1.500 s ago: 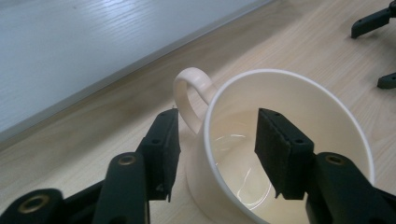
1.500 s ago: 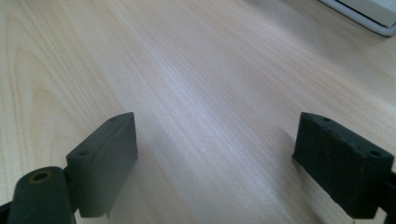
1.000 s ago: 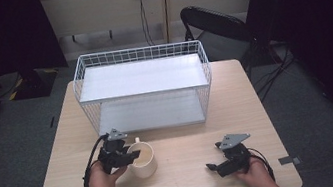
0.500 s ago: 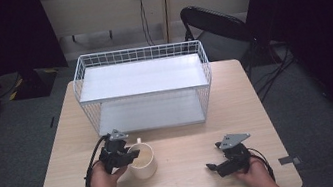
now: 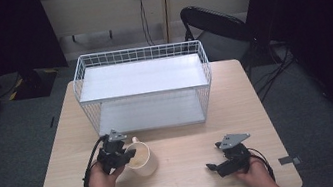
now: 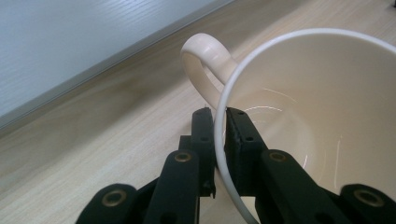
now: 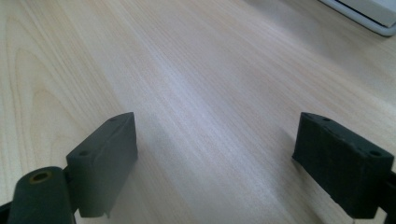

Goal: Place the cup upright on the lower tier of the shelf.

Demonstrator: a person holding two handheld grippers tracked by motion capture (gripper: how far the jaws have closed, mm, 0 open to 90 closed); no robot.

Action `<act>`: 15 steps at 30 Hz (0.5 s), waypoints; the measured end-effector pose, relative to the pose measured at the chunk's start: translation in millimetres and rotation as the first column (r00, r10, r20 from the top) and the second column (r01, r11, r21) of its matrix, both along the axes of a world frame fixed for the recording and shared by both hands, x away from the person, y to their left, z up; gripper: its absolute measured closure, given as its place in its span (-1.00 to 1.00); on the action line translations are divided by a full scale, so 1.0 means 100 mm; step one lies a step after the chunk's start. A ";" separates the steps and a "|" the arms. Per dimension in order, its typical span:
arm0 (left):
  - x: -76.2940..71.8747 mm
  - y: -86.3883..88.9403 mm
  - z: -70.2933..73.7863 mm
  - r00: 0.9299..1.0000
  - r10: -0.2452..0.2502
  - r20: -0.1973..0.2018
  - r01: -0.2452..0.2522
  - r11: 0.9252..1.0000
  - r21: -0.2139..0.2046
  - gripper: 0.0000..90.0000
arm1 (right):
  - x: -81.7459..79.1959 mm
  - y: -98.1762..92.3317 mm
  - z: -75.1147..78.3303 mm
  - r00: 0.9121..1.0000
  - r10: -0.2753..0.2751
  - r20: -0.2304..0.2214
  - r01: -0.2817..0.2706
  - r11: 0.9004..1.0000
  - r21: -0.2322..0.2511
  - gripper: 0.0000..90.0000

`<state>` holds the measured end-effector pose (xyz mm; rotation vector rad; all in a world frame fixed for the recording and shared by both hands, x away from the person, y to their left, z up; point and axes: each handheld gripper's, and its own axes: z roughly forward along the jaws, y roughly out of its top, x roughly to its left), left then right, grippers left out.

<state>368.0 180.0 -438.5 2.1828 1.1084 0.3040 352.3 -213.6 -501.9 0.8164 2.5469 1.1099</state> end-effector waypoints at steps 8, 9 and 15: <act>-0.02 0.03 -0.01 0.999 0.048 0.026 -0.047 0.999 -0.002 0.84 | 0.00 0.00 0.00 1.000 0.000 0.000 0.000 1.000 0.000 -0.72; -0.02 0.03 -0.01 0.998 0.054 0.033 -0.054 0.999 0.001 0.84 | 0.00 0.00 0.00 1.000 0.000 0.000 0.000 1.000 0.000 -0.72; 0.01 0.08 0.00 0.994 0.096 0.051 -0.096 0.995 -0.012 0.84 | 0.00 0.00 0.00 1.000 0.000 0.000 0.000 1.000 0.000 -0.72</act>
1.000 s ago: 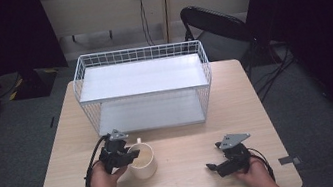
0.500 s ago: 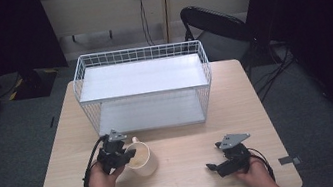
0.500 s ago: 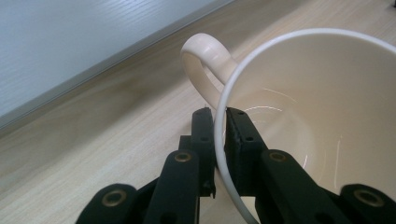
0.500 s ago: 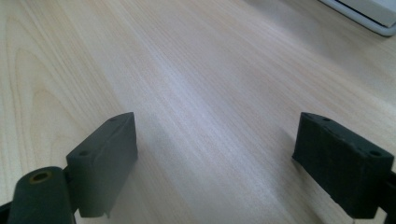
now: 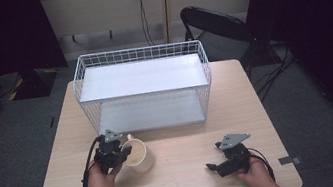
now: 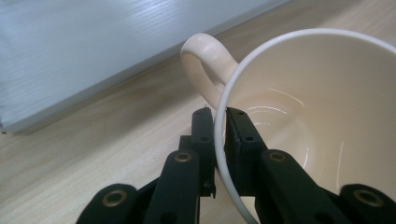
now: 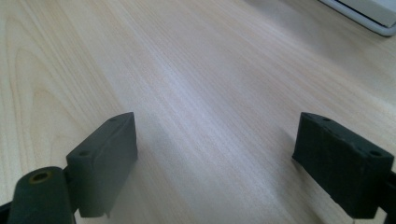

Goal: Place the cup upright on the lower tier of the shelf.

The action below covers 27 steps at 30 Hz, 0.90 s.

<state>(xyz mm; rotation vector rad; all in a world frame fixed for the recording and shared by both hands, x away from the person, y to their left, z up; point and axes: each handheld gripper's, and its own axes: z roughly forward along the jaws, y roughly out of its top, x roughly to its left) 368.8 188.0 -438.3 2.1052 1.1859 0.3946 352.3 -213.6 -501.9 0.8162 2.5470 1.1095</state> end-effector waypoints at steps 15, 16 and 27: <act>0.10 0.00 0.09 0.995 0.073 0.062 -0.072 0.997 -0.005 0.84 | 0.00 0.00 0.00 1.000 0.000 0.000 0.000 1.000 0.000 -0.72; 0.11 0.00 0.09 0.995 0.076 0.068 -0.076 0.997 -0.001 0.84 | 0.00 0.00 0.00 1.000 0.000 0.000 0.000 1.000 0.000 -0.72; 0.19 0.03 0.14 0.984 0.139 0.109 -0.137 0.990 -0.026 0.84 | 0.00 0.00 0.00 1.000 0.000 -0.001 0.000 1.000 0.000 -0.72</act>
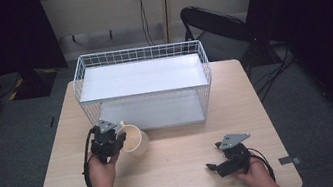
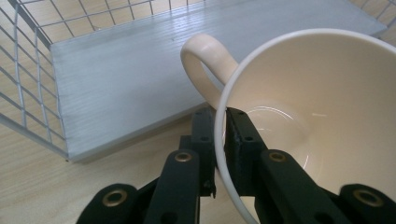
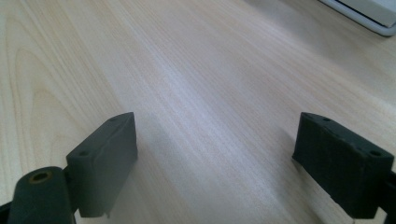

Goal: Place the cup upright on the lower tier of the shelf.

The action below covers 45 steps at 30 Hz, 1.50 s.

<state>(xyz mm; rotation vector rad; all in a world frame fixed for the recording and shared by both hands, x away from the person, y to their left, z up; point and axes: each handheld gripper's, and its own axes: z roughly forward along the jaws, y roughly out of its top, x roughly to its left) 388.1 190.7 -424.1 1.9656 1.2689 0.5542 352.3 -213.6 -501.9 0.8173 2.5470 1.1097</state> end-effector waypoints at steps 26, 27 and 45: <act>0.17 -0.10 0.07 0.988 0.093 0.123 -0.089 0.995 -0.039 0.84 | 0.00 0.00 0.00 1.000 0.001 0.001 -0.001 1.000 -0.001 -0.72; 0.17 -0.10 0.07 0.986 0.103 0.130 -0.099 0.994 -0.039 0.84 | 0.00 0.00 0.00 1.000 0.000 0.000 0.000 1.000 -0.001 -0.72; 0.29 -0.16 0.01 0.959 0.179 0.220 -0.175 0.984 -0.041 0.84 | 0.00 0.00 0.00 1.000 0.000 0.000 0.000 1.000 0.000 -0.72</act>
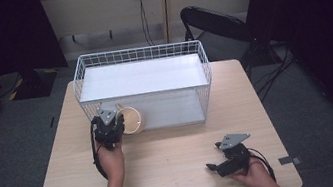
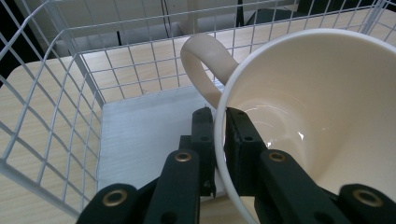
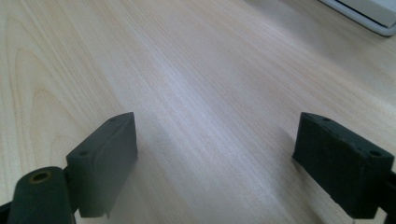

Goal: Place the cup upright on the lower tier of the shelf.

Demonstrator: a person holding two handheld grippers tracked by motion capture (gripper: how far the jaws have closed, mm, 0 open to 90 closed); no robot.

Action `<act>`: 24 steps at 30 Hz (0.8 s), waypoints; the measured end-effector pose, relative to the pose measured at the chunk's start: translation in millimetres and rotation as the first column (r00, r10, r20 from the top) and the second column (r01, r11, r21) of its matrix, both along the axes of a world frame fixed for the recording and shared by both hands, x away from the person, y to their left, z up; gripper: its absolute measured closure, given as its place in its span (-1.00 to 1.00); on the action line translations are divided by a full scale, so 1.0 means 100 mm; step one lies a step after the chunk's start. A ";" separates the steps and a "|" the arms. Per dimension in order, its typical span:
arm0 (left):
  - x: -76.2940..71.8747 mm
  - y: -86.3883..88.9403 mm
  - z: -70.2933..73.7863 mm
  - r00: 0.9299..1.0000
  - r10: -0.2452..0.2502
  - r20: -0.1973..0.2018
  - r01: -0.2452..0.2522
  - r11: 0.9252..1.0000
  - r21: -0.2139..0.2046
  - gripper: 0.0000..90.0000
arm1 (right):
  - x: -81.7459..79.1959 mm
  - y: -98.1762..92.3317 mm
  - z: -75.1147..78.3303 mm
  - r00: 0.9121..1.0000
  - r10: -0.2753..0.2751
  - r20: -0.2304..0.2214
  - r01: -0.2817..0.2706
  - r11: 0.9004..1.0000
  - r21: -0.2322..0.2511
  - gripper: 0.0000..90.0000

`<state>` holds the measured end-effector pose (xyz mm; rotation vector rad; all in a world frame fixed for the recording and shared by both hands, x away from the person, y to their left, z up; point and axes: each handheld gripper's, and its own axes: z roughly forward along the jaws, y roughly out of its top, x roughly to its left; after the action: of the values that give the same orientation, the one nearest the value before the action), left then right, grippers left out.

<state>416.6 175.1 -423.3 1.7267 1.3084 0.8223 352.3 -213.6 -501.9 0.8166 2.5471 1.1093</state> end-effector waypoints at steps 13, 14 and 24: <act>0.11 -0.05 -0.09 0.998 0.052 0.018 -0.053 0.998 0.042 0.84 | 0.00 0.00 0.00 1.000 0.000 0.000 0.000 1.000 0.000 -0.72; 0.12 -0.06 -0.10 0.998 0.054 0.017 -0.055 0.998 0.044 0.84 | 0.00 0.00 0.00 1.000 0.000 0.000 0.000 1.000 0.000 -0.72; 0.20 -0.10 -0.20 0.995 0.093 0.029 -0.095 0.993 0.064 0.84 | 0.00 0.00 0.00 1.000 0.000 0.000 0.000 1.000 0.000 -0.72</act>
<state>436.6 165.2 -443.7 1.7097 1.3677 0.9484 352.3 -213.7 -501.9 0.8160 2.5473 1.1093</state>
